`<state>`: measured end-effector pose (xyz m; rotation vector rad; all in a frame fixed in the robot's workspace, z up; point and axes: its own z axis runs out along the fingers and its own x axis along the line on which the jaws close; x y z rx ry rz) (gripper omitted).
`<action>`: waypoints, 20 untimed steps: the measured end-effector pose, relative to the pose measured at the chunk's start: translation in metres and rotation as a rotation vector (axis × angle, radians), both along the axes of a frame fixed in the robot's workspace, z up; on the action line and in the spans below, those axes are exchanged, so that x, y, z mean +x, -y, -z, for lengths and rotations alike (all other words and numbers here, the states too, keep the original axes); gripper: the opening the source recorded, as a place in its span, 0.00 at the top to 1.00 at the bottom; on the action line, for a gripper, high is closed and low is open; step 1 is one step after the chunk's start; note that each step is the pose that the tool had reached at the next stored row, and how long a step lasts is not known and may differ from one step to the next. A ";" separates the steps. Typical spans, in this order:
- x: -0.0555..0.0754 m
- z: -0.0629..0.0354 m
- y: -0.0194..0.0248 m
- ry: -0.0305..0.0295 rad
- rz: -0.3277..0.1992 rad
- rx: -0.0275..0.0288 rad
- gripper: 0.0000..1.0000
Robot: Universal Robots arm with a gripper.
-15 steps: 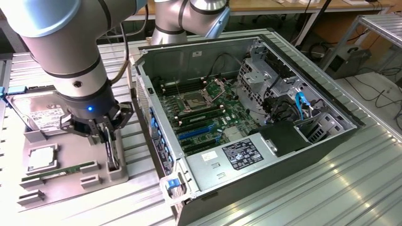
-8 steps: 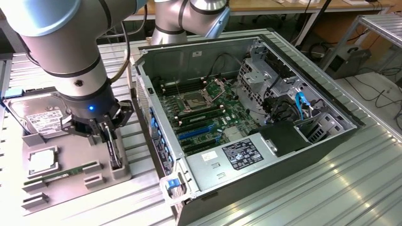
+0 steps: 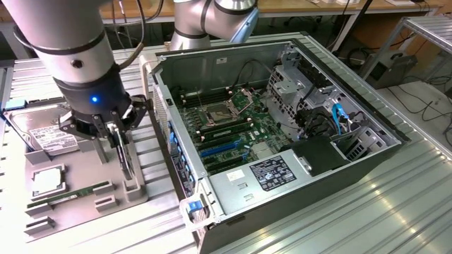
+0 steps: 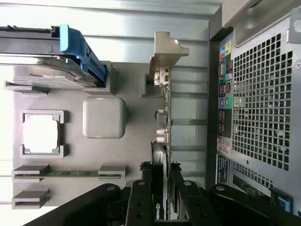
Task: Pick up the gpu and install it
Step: 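Pick up the gpu and move the gpu toward the slot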
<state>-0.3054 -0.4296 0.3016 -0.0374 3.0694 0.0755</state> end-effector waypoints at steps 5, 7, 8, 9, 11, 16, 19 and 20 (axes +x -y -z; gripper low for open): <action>0.002 -0.0338 0.0012 0.0000 0.000 0.0000 0.74; 0.004 -0.0468 0.0027 -0.0003 0.000 0.0001 0.74; 0.004 -0.0511 0.0033 -0.0006 0.000 0.0001 0.74; 0.005 -0.0561 0.0040 -0.0010 0.000 0.0000 0.74; 0.009 -0.0693 0.0064 -0.0030 0.000 0.0000 0.74; 0.026 -0.1041 0.0153 -0.0115 0.000 0.0001 0.74; 0.037 -0.1219 0.0199 -0.0168 0.000 0.0009 0.74; 0.041 -0.1263 0.0207 -0.0181 0.000 0.0016 0.74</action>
